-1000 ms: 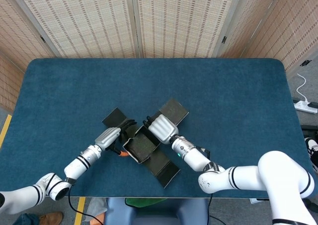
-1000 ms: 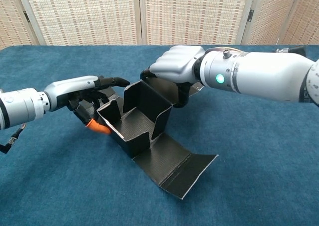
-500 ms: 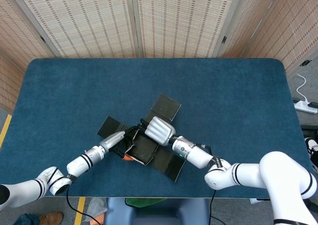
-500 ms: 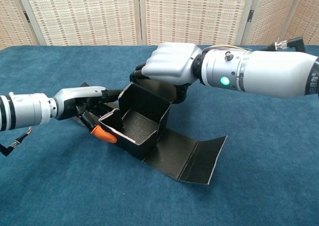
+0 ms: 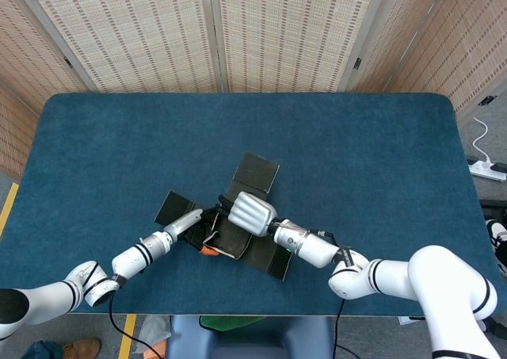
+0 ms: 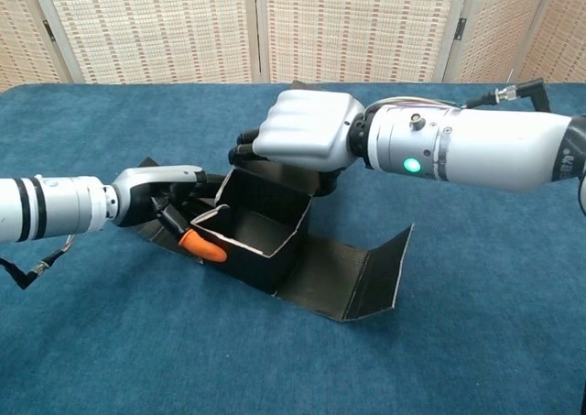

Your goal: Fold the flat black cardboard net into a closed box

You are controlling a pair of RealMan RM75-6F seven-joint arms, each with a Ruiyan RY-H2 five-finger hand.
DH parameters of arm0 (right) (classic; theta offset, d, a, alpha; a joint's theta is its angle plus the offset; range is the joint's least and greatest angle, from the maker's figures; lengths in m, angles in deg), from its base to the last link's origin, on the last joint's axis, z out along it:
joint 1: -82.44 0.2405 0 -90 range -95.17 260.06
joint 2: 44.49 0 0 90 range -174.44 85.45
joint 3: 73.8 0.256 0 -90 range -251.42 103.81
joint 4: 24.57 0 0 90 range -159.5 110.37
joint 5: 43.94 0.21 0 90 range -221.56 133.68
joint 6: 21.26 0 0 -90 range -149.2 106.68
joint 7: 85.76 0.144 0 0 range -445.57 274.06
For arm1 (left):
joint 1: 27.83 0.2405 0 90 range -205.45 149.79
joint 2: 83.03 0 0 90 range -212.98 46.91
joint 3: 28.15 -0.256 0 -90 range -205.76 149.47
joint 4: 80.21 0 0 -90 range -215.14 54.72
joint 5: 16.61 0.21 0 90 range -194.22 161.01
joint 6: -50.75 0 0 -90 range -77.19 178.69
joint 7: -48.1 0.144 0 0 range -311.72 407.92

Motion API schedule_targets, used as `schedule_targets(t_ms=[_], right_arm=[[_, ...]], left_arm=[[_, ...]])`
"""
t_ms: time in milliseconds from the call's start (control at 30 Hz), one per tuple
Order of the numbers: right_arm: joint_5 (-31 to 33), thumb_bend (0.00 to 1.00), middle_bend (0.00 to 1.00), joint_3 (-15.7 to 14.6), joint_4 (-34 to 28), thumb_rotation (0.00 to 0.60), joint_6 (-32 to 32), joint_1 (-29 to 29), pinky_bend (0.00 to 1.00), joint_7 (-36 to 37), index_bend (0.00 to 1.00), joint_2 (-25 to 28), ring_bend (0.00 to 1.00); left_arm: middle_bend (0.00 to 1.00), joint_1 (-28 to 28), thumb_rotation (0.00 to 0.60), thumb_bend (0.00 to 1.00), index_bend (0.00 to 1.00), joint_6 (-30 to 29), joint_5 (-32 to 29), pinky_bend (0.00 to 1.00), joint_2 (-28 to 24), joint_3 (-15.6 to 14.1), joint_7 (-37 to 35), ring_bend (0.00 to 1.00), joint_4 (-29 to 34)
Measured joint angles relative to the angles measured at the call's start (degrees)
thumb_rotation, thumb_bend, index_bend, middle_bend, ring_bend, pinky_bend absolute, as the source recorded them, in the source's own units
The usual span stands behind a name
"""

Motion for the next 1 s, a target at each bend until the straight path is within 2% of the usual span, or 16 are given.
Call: schedule_targets(t_ms=[100, 400, 567, 767, 867, 1000], right_arm=[[0.76, 0.31, 0.00, 0.50, -0.73, 0.600, 0.54, -0.24, 1.00, -1.29, 0.00, 0.46, 0.63], [3.50, 0.30, 0.00, 1.64, -4.31, 0.600, 1.62, -1.12, 1.00, -4.79, 0.00, 2.55, 0.61], [4.81, 0.30, 0.00, 1.96, -7.70, 0.600, 0.32, -2.87, 1.00, -4.67, 0.00, 4.95, 0.61], [1.71, 0.30, 0.00, 1.93, -15.26, 0.600, -5.28, -6.98, 1.00, 2.16, 0.00, 10.12, 0.61], [-0.99, 0.30, 0.00, 1.88, -18.44, 0.600, -10.57, -10.14, 1.00, 7.12, 0.00, 13.25, 0.61], [-5.04, 0.30, 0.00, 1.93, -21.83, 0.600, -19.81, -15.53, 1.00, 15.97, 0.00, 17.35, 0.61]], left_arm=[[0.34, 0.02, 0.600, 0.16, 0.43, -0.10, -0.51, 0.55, 0.09, 0.04, 0.36, 0.54, 0.09], [0.35, 0.17, 0.600, 0.16, 0.43, 0.23, -2.04, 0.54, -0.33, 0.37, 1.21, 0.54, 0.87], [0.35, 0.97, 0.600, 0.16, 0.42, 0.32, -3.72, 0.54, -2.34, 0.66, 2.85, 0.54, 2.71], [0.35, 2.26, 0.600, 0.16, 0.42, 0.32, -5.83, 0.54, -6.07, 1.43, 2.05, 0.54, 6.85], [0.35, 2.72, 0.600, 0.16, 0.42, 0.12, -5.69, 0.54, -7.81, 1.51, -1.56, 0.54, 8.58], [0.35, 3.14, 0.600, 0.16, 0.41, -0.59, -4.30, 0.55, -10.41, 1.28, -10.74, 0.54, 10.53]])
